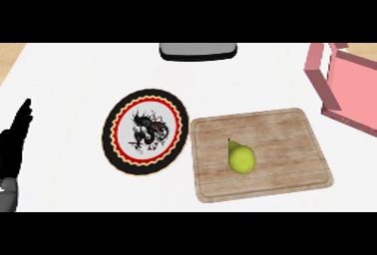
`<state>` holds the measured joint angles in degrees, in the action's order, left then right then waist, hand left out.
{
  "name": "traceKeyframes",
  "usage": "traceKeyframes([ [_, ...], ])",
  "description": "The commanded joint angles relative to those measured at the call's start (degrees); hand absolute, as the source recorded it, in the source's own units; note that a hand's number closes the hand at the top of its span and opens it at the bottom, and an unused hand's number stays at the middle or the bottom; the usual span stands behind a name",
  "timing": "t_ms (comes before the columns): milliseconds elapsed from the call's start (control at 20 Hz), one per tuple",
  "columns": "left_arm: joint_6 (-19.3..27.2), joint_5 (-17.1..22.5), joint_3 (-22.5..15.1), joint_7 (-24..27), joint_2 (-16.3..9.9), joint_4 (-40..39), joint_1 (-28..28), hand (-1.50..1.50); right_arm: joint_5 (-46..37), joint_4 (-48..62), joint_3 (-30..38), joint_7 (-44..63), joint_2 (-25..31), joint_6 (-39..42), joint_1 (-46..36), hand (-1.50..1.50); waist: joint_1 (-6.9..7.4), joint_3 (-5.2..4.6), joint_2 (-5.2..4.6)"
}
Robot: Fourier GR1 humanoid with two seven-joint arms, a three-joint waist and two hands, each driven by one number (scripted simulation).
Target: Pick the bell pepper from the cutting board and place it in the cardboard box
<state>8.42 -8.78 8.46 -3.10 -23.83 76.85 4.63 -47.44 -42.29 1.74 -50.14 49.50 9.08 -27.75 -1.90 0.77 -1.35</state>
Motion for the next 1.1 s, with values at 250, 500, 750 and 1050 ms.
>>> traceKeyframes([
  [250, -0.3, -0.3, -1.2, -0.5, 0.8, 0.4, 1.6, 0.0, 10.7, 12.9, 15.1, -14.4, 11.4, -4.5, -2.6, 1.5, 2.12, 0.25, -0.43],
  [500, 0.0, -0.6, -1.2, 0.3, 1.1, 0.1, 0.5, 0.0, 15.4, 14.3, 18.2, -23.7, 14.6, -2.3, -2.5, 1.5, 2.2, 0.07, 0.19],
  [750, -1.3, -0.7, -1.7, -1.0, 0.3, 0.0, 3.0, 0.0, 17.1, 16.0, 16.7, -24.4, 14.3, 2.8, -4.7, 1.5, 4.15, -0.06, -0.2],
  [1050, -1.0, -1.8, -4.2, -0.5, 2.6, 0.7, 2.9, 0.0, 20.0, 17.9, 15.0, -22.1, 13.6, 9.4, -8.5, 1.5, 5.7, -0.22, -0.06],
])
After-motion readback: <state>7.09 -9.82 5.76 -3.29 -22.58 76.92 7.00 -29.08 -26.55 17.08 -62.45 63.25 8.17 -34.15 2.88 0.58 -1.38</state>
